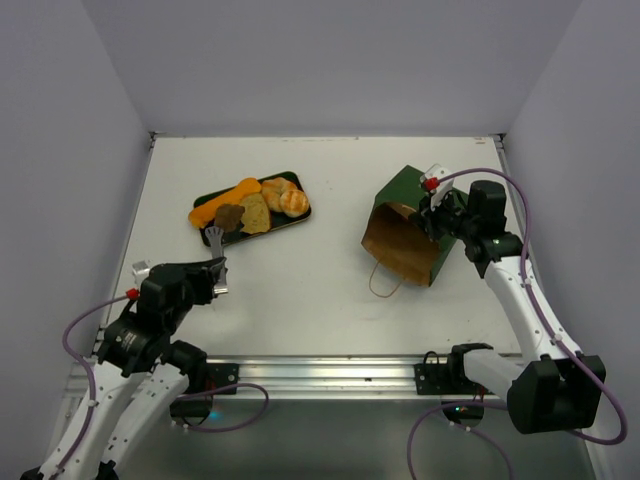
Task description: Take the fake bread out of the paper bag
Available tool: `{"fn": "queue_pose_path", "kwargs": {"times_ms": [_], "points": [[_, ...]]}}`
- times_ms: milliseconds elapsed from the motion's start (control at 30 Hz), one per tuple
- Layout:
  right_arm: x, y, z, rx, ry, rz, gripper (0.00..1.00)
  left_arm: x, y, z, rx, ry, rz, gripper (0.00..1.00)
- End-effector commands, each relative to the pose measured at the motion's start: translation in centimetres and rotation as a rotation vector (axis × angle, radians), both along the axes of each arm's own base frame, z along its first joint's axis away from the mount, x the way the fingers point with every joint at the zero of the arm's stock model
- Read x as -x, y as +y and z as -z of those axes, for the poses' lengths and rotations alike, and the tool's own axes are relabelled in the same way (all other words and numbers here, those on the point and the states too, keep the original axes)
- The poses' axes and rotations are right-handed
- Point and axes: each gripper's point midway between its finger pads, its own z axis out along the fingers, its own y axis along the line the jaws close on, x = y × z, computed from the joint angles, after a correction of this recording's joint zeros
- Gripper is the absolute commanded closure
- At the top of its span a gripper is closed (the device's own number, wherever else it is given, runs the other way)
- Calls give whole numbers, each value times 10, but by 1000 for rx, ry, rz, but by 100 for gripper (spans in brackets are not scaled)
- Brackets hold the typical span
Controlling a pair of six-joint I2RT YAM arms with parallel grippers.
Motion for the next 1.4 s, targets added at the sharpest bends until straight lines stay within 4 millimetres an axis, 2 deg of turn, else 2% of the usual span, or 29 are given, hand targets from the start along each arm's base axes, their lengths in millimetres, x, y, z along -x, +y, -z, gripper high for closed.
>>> {"fn": "queue_pose_path", "kwargs": {"times_ms": [0, 367, 600, 833, 1000, 1233, 1367], "points": [[1, 3, -11, -25, -41, -17, 100, -13, 8, 0, 21, -22, -82, 100], [0, 3, -8, -25, -32, -18, 100, -11, 14, 20, 24, 5, -119, 100], [0, 4, -8, -25, -30, -19, 100, -8, 17, 23, 28, 7, -135, 100], [1, 4, -7, -25, -27, -19, 100, -7, 17, 33, 38, 23, -141, 94], [1, 3, -7, -24, -26, -18, 100, -8, 16, 36, 39, 30, -142, 93], [1, 4, -6, -25, -25, -23, 100, -9, 15, 40, 45, 32, -141, 80], [2, 4, -6, -25, -23, -25, 100, -9, 15, 40, 47, 31, -139, 77]]}}
